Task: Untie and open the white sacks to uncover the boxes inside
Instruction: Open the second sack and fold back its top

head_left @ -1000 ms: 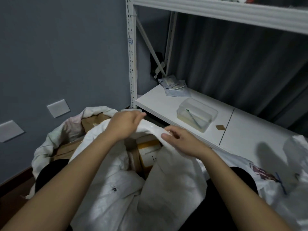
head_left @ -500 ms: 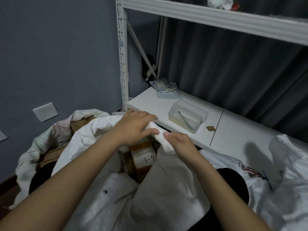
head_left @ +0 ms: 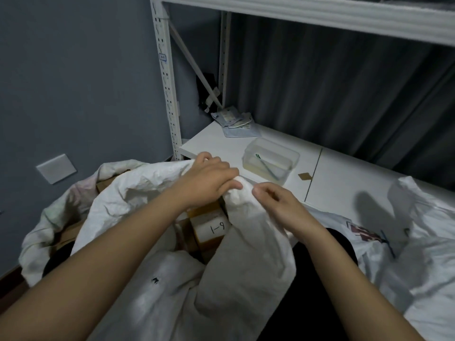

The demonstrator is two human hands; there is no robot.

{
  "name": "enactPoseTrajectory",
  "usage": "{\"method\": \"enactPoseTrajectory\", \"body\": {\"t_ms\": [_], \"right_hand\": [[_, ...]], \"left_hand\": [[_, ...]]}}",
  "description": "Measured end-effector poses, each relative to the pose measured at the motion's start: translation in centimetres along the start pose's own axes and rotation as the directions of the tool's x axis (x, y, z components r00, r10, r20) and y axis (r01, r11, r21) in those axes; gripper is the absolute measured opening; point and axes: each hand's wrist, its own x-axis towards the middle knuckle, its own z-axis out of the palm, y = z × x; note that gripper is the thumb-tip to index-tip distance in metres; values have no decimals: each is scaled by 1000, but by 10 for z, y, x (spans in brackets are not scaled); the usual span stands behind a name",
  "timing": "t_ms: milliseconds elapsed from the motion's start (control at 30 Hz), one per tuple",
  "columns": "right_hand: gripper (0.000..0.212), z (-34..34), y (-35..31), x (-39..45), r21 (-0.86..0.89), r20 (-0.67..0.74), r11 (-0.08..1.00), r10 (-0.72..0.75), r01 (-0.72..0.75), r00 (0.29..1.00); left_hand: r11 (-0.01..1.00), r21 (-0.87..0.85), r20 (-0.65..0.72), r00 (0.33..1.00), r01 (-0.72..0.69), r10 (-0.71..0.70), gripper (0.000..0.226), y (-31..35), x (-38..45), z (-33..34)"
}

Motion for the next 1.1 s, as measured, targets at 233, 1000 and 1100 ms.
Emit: {"method": "enactPoseTrajectory", "body": {"t_ms": [233, 1000, 1100], "right_hand": [[30, 0, -9, -1, 617, 92, 764, 167, -188, 982], [27, 13, -60, 55, 766, -29, 633, 200, -107, 979], [23, 17, -80, 80, 787, -68, 614, 174, -54, 982]], "left_hand": [[993, -115, 3, 999, -33, 34, 48, 15, 14, -9], [834, -352, -252, 815, 425, -522, 33, -14, 58, -62], [571, -602, 129, 774, 558, -620, 47, -13, 43, -88]]}}
